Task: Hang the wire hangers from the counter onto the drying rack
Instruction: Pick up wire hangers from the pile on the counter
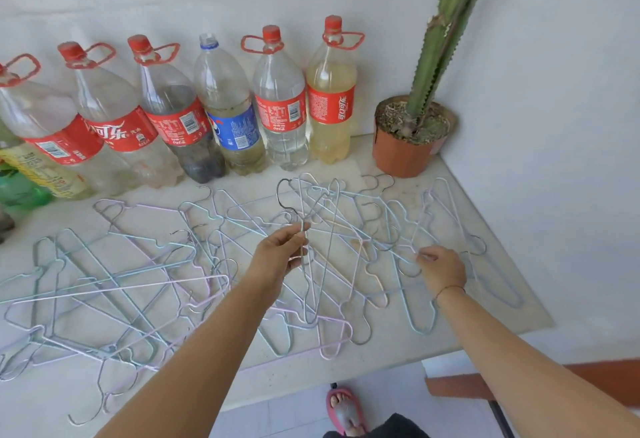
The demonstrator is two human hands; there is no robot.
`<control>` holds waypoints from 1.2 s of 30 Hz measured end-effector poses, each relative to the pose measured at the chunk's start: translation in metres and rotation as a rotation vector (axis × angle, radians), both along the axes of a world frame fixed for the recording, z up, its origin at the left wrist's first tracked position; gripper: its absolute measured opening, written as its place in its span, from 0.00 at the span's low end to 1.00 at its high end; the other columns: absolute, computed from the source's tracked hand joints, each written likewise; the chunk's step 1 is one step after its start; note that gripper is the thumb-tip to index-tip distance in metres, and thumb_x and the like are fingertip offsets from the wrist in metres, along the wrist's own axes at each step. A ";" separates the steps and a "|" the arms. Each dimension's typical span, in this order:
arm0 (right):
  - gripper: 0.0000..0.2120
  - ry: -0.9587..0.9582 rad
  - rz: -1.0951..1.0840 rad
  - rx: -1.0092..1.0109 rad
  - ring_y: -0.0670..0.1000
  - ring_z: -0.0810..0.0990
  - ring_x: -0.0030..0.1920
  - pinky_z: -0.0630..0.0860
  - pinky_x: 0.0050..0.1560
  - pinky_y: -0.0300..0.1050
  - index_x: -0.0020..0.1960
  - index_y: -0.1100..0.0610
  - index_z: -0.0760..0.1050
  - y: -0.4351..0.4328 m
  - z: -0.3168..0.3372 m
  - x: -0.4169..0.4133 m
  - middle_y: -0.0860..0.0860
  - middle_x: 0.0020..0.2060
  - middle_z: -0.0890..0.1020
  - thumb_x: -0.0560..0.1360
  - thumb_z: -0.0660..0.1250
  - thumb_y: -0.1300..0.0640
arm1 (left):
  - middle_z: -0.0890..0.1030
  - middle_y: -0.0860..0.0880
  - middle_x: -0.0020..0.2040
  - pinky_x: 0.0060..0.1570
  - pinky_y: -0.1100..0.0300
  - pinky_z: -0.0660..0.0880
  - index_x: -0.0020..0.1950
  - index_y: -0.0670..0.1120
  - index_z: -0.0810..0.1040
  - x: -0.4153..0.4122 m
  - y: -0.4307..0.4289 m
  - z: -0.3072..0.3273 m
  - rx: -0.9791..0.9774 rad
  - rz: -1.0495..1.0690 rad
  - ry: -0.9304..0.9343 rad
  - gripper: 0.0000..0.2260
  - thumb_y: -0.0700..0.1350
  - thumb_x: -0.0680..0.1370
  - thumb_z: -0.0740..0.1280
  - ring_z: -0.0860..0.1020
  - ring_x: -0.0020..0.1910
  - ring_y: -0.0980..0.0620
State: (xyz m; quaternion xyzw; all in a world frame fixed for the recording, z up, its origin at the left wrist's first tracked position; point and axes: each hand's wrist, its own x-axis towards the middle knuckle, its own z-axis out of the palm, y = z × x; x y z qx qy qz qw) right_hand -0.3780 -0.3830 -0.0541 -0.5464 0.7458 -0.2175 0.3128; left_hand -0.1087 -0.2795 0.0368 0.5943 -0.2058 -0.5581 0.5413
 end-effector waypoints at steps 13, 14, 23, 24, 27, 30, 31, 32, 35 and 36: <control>0.04 -0.141 0.032 -0.025 0.55 0.80 0.43 0.78 0.48 0.51 0.42 0.55 0.80 0.009 0.001 -0.012 0.51 0.37 0.80 0.71 0.68 0.62 | 0.76 0.49 0.36 0.32 0.70 0.71 0.49 0.49 0.81 -0.014 -0.005 0.010 0.019 -0.047 -0.031 0.09 0.37 0.77 0.64 0.75 0.29 0.60; 0.05 -0.145 0.031 -0.040 0.55 0.80 0.44 0.78 0.48 0.49 0.43 0.57 0.81 0.010 0.003 -0.012 0.51 0.37 0.81 0.71 0.67 0.62 | 0.76 0.50 0.35 0.33 0.70 0.71 0.49 0.49 0.81 -0.014 -0.003 0.010 0.023 -0.048 -0.037 0.09 0.37 0.77 0.64 0.75 0.29 0.59; 0.07 -0.310 -0.102 -0.177 0.53 0.75 0.32 0.73 0.38 0.43 0.47 0.64 0.81 0.006 0.039 -0.033 0.54 0.31 0.78 0.73 0.66 0.62 | 0.78 0.56 0.29 0.33 0.70 0.73 0.52 0.47 0.81 -0.014 0.015 0.019 0.006 -0.063 -0.031 0.08 0.38 0.77 0.65 0.76 0.28 0.61; 0.07 -0.358 -0.137 -0.183 0.52 0.73 0.29 0.73 0.35 0.41 0.47 0.64 0.81 0.006 0.043 -0.038 0.53 0.28 0.77 0.73 0.66 0.62 | 0.78 0.55 0.30 0.33 0.70 0.73 0.53 0.47 0.81 -0.014 0.018 0.021 -0.001 -0.069 -0.035 0.08 0.38 0.77 0.65 0.76 0.29 0.60; 0.05 -0.499 -0.192 -0.219 0.46 0.72 0.24 0.71 0.26 0.33 0.47 0.64 0.80 0.015 0.064 -0.045 0.50 0.25 0.75 0.74 0.66 0.64 | 0.78 0.52 0.34 0.32 0.71 0.73 0.55 0.46 0.80 -0.015 0.030 0.030 -0.021 -0.086 -0.055 0.09 0.38 0.77 0.65 0.76 0.31 0.59; 0.06 -0.625 -0.173 -0.259 0.40 0.72 0.22 0.72 0.25 0.30 0.50 0.61 0.79 0.035 0.092 -0.039 0.52 0.26 0.74 0.74 0.64 0.66 | 0.77 0.50 0.37 0.32 0.70 0.73 0.54 0.46 0.80 -0.012 0.044 0.041 -0.050 -0.097 -0.074 0.08 0.38 0.78 0.64 0.75 0.33 0.58; 0.07 -0.671 -0.154 -0.262 0.41 0.72 0.23 0.73 0.26 0.31 0.50 0.62 0.78 0.042 0.101 -0.036 0.54 0.28 0.74 0.74 0.64 0.66 | 0.77 0.50 0.37 0.33 0.70 0.72 0.52 0.47 0.80 -0.011 0.049 0.045 -0.057 -0.101 -0.082 0.08 0.38 0.78 0.64 0.75 0.34 0.57; 0.07 -0.717 -0.127 -0.256 0.42 0.72 0.24 0.74 0.27 0.32 0.51 0.62 0.78 0.049 0.110 -0.031 0.55 0.29 0.73 0.75 0.64 0.65 | 0.77 0.51 0.37 0.35 0.69 0.72 0.50 0.48 0.81 -0.010 0.055 0.048 -0.062 -0.101 -0.090 0.08 0.39 0.78 0.64 0.75 0.35 0.56; 0.08 -0.786 -0.038 -0.222 0.46 0.72 0.29 0.75 0.29 0.34 0.52 0.64 0.78 0.073 0.131 -0.014 0.55 0.30 0.73 0.75 0.64 0.65 | 0.79 0.54 0.32 0.37 0.68 0.71 0.46 0.50 0.82 -0.007 0.072 0.055 -0.073 -0.082 -0.101 0.08 0.39 0.77 0.65 0.75 0.35 0.56; 0.08 -0.791 -0.013 -0.220 0.46 0.72 0.29 0.75 0.30 0.34 0.52 0.64 0.78 0.079 0.136 -0.008 0.55 0.30 0.73 0.75 0.64 0.65 | 0.79 0.55 0.32 0.37 0.67 0.71 0.46 0.50 0.82 -0.006 0.077 0.057 -0.074 -0.075 -0.104 0.08 0.39 0.77 0.65 0.76 0.35 0.57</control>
